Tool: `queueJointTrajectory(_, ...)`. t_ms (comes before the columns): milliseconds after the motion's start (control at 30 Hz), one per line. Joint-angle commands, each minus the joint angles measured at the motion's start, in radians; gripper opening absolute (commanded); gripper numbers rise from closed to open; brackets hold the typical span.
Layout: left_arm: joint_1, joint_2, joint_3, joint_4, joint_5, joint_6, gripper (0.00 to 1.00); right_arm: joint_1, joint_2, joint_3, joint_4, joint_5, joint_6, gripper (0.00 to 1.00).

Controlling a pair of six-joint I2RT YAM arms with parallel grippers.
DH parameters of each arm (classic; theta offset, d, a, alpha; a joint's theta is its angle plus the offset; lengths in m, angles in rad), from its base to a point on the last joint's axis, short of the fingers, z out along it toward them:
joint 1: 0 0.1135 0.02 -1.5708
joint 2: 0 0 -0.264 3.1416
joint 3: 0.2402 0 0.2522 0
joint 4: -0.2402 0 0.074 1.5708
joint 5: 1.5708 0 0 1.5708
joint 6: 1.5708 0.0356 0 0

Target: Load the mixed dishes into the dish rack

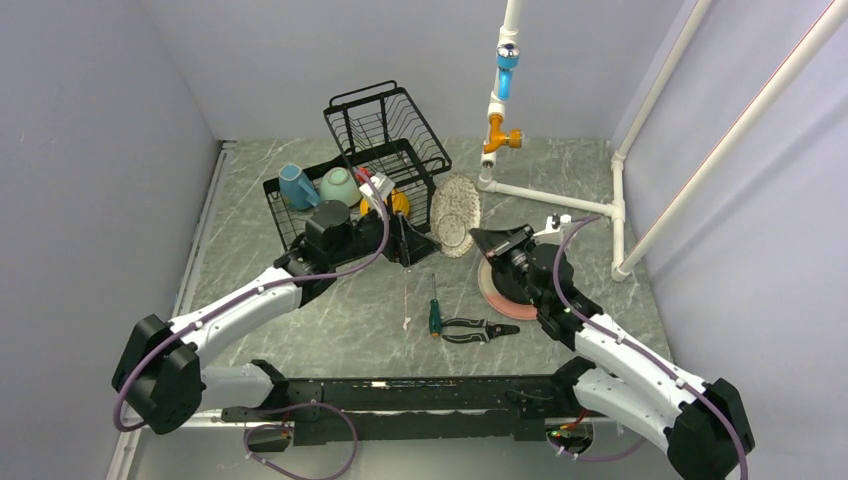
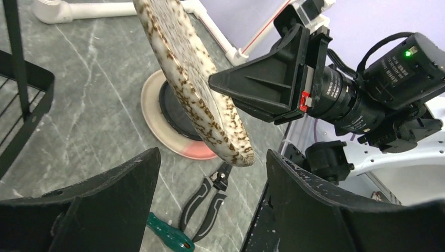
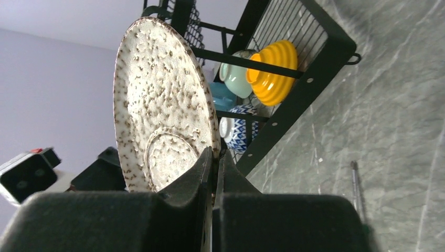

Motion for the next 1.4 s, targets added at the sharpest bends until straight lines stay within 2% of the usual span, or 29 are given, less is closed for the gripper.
queueJointTrajectory(0,-0.006,0.014,0.044,0.08,0.077,-0.028,0.78,0.041,0.015,0.11,0.14,0.037,0.004,0.0)
queueJointTrajectory(133,-0.005,0.023,0.06,0.059,0.09,-0.011,0.69,0.078,0.034,0.123,0.174,0.052,-0.021,0.0)
queueJointTrajectory(300,-0.003,0.016,0.075,0.014,0.08,0.04,0.5,0.106,0.056,0.124,0.177,0.054,-0.047,0.0)
queueJointTrajectory(467,-0.004,0.026,0.114,-0.03,0.148,0.096,0.19,0.115,0.049,0.136,0.115,0.02,-0.115,0.0)
queueJointTrajectory(533,-0.003,0.029,0.13,-0.068,0.155,0.128,0.06,0.113,0.044,0.16,0.023,0.01,-0.151,0.0)
queueJointTrajectory(567,-0.003,0.031,0.138,-0.084,0.152,0.143,0.01,0.114,0.042,0.174,-0.013,-0.002,-0.18,0.04)
queueJointTrajectory(800,-0.003,0.054,0.222,-0.237,0.16,0.235,0.0,0.107,0.04,0.298,-0.27,-0.085,-0.506,0.49)
queueJointTrajectory(933,-0.005,0.081,0.276,-0.332,0.197,0.305,0.0,0.067,0.027,0.356,-0.38,-0.161,-0.697,0.66)
queueJointTrajectory(1033,-0.005,0.109,0.337,-0.416,0.272,0.342,0.0,-0.01,0.044,0.423,-0.477,-0.291,-0.77,0.7)
queueJointTrajectory(1100,-0.005,0.119,0.364,-0.461,0.288,0.368,0.0,-0.092,0.041,0.442,-0.501,-0.433,-0.793,0.7)
queueJointTrajectory(1233,-0.005,0.114,0.385,-0.531,0.259,0.437,0.0,-0.244,0.009,0.452,-0.511,-0.688,-0.833,0.71)
queueJointTrajectory(1367,-0.005,0.132,0.433,-0.618,0.232,0.488,0.0,-0.3,-0.006,0.461,-0.514,-0.834,-0.87,0.66)
